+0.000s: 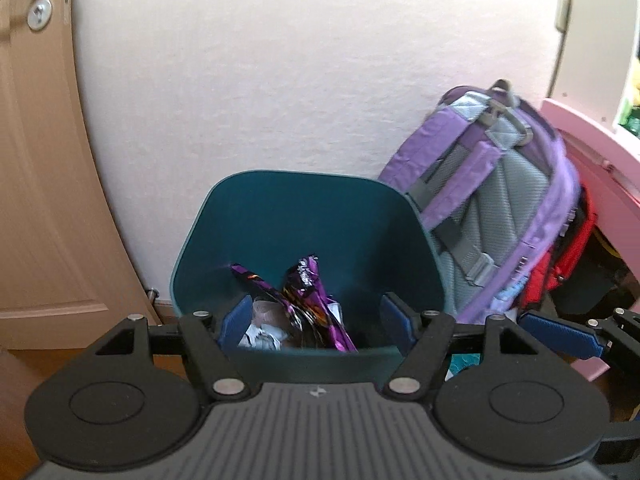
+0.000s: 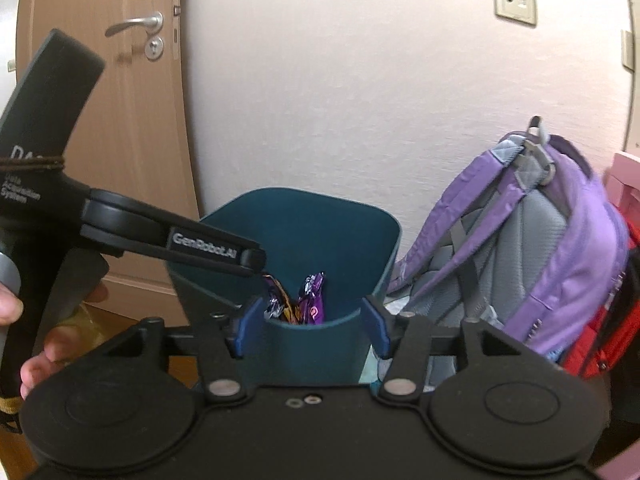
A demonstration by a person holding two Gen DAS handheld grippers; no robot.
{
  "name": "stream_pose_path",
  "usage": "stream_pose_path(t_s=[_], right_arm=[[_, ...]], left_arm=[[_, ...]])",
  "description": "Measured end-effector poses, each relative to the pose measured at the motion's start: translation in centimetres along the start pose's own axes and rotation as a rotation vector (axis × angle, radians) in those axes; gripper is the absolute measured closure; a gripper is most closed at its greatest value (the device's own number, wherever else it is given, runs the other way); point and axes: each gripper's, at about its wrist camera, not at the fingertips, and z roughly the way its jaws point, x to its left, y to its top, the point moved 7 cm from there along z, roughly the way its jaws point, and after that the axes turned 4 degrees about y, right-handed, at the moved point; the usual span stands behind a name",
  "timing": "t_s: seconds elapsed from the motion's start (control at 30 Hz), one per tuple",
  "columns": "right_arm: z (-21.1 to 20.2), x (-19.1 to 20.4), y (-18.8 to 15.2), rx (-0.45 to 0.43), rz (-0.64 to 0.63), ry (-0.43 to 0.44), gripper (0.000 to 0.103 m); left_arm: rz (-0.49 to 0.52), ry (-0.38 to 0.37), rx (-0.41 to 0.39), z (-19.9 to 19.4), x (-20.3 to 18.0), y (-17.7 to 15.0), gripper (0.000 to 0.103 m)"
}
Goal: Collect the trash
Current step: 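Lower both tools back down to the remaining floor trash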
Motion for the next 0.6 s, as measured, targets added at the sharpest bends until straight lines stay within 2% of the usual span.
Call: stream_pose_path(t_s=[0.17,0.3,0.5,0.6], right_arm=[[-4.1,0.4,-1.2,-0.004,0.005,-0.009,0.04],[-7.2,0.7,-2.9,-0.001,0.009,-0.017,0.039],[-10.6,0.9,-6.3,0.019,0.048,-0.028,0.031],[-11.8,0.9,-8.7,0.041,0.067,-0.035,0.028]], left_arm=[[0.025,-0.017,-0.025,-4.2,-1.0,-1.7,0.033],[0.058,-0.029,-0.029,-7.0,-1.8,-3.7,0.032],[0.107,-0.059,-0.018,-10.0,-3.3,-7.9,0.032],[0.124,-0.081,-0.001,-10.9,-4.0,-10.7,0.026]])
